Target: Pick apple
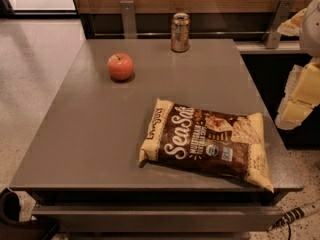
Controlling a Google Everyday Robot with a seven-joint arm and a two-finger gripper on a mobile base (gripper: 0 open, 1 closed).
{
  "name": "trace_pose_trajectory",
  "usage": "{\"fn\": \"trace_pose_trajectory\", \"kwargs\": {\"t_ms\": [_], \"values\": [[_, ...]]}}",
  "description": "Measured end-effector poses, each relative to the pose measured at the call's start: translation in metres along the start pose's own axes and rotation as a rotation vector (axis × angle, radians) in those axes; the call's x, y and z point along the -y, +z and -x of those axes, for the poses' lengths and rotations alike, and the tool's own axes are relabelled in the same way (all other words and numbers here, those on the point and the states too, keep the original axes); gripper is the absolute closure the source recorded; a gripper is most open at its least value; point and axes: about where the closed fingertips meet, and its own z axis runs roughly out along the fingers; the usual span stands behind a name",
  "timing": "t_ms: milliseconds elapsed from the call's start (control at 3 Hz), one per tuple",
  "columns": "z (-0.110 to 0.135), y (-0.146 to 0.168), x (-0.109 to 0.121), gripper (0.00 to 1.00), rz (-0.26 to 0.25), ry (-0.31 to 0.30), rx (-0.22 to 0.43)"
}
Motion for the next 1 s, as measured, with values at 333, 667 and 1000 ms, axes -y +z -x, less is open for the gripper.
{"fn": "trace_pose_trajectory", "kwargs": {"t_ms": [333, 667, 1000], "values": [[0.0, 0.0, 0.0, 0.0, 0.0, 0.0, 0.0], [0.013, 0.011, 0.007, 0.0, -0.004, 0.016, 0.052], [0.084, 0.064, 0.031, 0.0, 0.022, 0.075, 0.329]]}}
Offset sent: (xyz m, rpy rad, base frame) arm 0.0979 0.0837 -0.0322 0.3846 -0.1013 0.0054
